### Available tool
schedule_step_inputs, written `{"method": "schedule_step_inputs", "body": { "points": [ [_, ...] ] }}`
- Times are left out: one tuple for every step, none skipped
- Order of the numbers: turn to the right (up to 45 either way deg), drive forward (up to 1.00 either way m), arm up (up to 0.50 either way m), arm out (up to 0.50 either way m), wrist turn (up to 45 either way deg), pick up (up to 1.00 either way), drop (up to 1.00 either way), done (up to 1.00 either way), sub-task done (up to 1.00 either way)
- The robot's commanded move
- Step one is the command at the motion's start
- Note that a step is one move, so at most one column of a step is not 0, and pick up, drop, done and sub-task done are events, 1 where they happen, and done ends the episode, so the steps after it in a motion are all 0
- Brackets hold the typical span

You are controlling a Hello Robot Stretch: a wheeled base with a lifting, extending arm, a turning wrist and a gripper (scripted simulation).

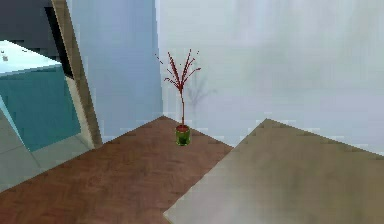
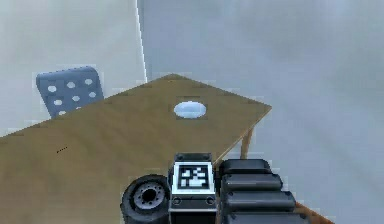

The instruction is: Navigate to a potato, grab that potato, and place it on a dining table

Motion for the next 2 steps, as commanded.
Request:
{"method": "schedule_step_inputs", "body": {
  "points": [
    [0.0, 0.0, 0.0, 0.48, 0.0, 0.0, 0.0, 0.0, 0.0],
    [0.0, 0.0, 0.0, 0.0, 39.0, 0.0, 0.0, 0.0, 0.0]
  ]
}}
